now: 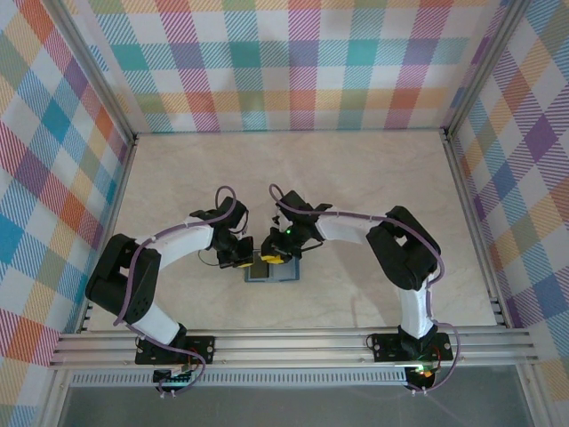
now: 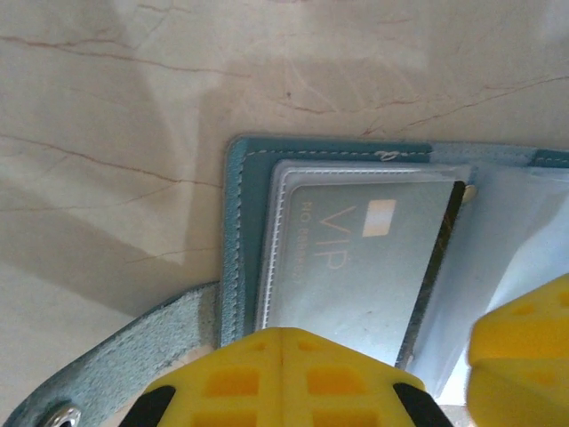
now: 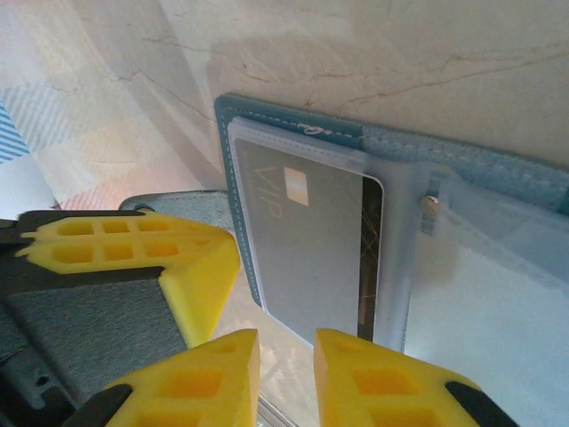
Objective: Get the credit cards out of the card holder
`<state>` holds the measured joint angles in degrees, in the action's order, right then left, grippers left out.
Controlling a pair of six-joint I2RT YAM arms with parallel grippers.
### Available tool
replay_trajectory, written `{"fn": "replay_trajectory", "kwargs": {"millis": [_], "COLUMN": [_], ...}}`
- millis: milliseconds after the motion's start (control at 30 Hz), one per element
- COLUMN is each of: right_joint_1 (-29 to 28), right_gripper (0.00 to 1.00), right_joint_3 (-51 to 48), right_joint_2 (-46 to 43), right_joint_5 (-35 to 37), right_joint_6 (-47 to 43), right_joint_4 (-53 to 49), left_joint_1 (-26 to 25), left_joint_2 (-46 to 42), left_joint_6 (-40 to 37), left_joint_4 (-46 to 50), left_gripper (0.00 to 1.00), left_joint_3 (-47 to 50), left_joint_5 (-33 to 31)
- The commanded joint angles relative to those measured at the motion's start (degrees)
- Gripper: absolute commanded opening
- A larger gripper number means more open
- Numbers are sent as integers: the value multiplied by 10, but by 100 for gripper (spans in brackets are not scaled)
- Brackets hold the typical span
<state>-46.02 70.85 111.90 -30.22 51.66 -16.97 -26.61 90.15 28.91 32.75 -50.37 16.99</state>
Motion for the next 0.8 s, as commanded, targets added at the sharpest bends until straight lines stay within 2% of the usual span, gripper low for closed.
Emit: {"fn": "replay_trajectory", "kwargs": {"millis": [0,267,600,767], "right_joint_1": [-8,-16,-18,-20], "right_gripper": [26,26,26,25], "right_joint_3": [15,16,22,30], "right_joint_2": [13,21,39,41], "right_joint_5": [8,40,31,63], "right_joint_6": [6,8,8,-12], "right_joint_4": [-13,-21,-1,-42], "left_joint_1": [12,16,16,16], "left_joint_2": [-3,14,37,39], "left_joint_6": [-11,-16,-19,-21], "left_joint_4": [-4,-12,-19,-14], "left_gripper": [2,1,1,1], "left_joint_3": [9,10,15,15], "left_joint_5": [18,29,33,32]}}
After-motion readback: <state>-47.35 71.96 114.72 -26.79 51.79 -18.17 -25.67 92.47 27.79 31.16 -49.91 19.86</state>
